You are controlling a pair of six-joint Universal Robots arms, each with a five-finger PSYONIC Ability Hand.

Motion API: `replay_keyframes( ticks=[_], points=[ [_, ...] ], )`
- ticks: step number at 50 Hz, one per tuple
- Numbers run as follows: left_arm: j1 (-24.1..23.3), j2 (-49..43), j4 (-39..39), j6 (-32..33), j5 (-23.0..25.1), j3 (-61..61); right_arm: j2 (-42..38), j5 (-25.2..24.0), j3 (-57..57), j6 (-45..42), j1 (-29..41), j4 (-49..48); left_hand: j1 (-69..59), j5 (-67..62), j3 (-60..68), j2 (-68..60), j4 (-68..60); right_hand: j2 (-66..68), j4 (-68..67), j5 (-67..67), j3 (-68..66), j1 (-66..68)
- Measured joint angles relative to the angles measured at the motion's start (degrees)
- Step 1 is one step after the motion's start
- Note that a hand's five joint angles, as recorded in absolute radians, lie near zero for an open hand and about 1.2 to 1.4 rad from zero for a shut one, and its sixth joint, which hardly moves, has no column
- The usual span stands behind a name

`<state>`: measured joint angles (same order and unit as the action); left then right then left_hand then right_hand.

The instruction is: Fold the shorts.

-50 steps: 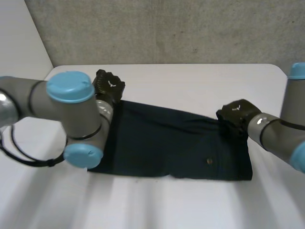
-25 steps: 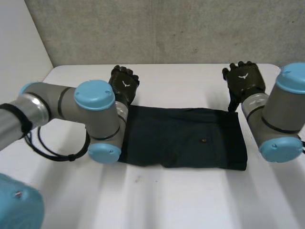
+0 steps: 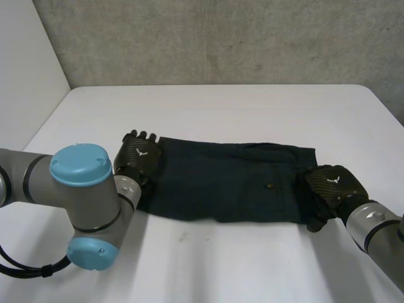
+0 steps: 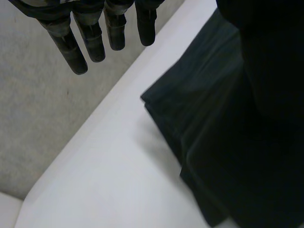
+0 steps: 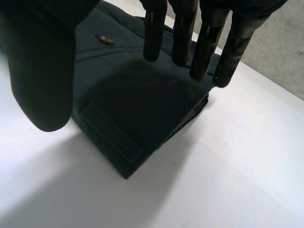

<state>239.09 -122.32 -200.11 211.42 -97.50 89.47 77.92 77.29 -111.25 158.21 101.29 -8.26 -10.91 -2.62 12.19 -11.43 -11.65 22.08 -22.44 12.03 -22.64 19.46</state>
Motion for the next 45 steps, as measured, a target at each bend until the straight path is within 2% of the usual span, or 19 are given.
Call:
replay_keyframes(
  ticks=[2, 9, 15, 18, 25, 34, 35, 38, 40, 45],
  points=[
    [2.0, -2.7, -0.8, 0.3, 0.0, -1.1, -1.1, 0.2, -1.3, 0.0, 0.0, -3.3, 0.0, 0.0, 0.0, 0.0, 0.0, 3.4, -3.3, 2.6, -3.2, 2.5],
    [3.5, -4.1, -0.9, 1.0, 0.1, -1.7, -4.3, 0.7, -1.3, -0.2, -0.3, -7.9, 0.0, 0.0, 0.0, 0.0, 0.0, 13.9, -13.0, 12.0, -13.1, 11.2],
    [3.6, -2.5, -0.6, 1.7, 0.4, -0.1, -6.0, 1.0, -0.9, -0.7, -1.0, -11.3, 0.0, 0.0, 0.0, 0.0, 0.0, 41.5, -41.1, 37.6, -40.5, 30.1],
    [3.5, 0.7, -0.4, 1.6, 0.5, 1.6, -6.2, 1.0, -0.7, -1.0, -1.8, -12.2, 0.0, 0.0, 0.0, 0.0, 0.0, 45.1, -45.5, 41.1, -44.7, 31.7],
    [2.7, 9.4, -0.3, 0.9, 1.1, 5.5, -5.7, 0.6, 0.1, -2.8, -4.2, -11.6, 0.0, 0.0, 0.0, 0.0, 0.0, 45.1, -45.7, 41.3, -45.0, 31.7],
    [3.4, 20.6, 0.3, -1.8, 3.5, 10.0, -5.3, -0.7, 0.9, -9.5, -6.4, -5.8, 0.0, 0.0, 0.0, 0.0, 0.0, 45.1, -45.7, 41.3, -45.0, 31.7],
    [3.6, 21.1, 0.5, -2.2, 3.6, 10.3, -5.3, -0.8, 0.9, -9.7, -6.5, -5.4, 0.0, 0.0, 0.0, 0.0, 0.0, 40.7, -41.6, 39.7, -41.2, 30.6],
    [4.4, 22.1, 1.3, -3.3, 3.8, 11.1, -5.3, -0.9, 1.0, -9.9, -6.4, -4.4, 0.0, 0.0, 0.0, 0.0, 0.0, 21.7, -22.3, 22.9, -22.0, 18.0],
    [4.7, 22.2, 1.8, -3.8, 3.9, 11.5, -5.4, -1.0, 1.0, -9.8, -6.4, -4.1, 0.0, 0.0, 0.0, 0.0, 0.0, 17.4, -17.1, 18.2, -16.9, 15.1],
    [5.0, 21.9, 2.4, -5.0, 4.0, 12.3, -5.7, -1.2, 1.0, -9.5, -6.8, -4.2, 0.0, 0.0, 0.0, 0.0, 0.0, 16.6, -15.5, 16.6, -15.4, 14.3]
  ],
)
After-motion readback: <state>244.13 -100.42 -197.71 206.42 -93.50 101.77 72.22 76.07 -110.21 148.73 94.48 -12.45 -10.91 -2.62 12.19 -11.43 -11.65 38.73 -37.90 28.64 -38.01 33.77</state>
